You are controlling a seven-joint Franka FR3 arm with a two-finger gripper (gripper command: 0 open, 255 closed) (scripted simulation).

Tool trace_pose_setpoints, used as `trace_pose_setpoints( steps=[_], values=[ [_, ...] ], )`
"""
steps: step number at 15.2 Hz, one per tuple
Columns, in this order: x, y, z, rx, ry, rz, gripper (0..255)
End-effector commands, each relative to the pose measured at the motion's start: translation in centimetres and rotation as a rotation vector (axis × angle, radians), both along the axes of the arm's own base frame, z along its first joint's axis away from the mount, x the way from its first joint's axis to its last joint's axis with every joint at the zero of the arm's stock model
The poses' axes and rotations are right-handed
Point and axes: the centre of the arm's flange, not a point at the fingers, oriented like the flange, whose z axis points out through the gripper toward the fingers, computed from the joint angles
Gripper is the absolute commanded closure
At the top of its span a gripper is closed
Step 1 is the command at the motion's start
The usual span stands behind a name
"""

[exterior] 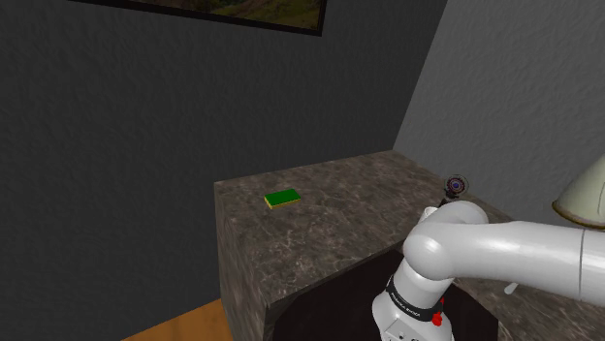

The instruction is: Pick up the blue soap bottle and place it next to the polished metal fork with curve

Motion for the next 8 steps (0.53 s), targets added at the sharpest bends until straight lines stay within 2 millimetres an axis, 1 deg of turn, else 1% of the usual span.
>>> trace_pose_setpoints(
  steps=[1, 8],
  values=[
    [-2.6, 0.1, 0.0, 0.000, 0.001, 0.001, 255],
    [-11.8, -0.1, 0.1, 0.000, 0.001, 0.001, 255]
  ],
)
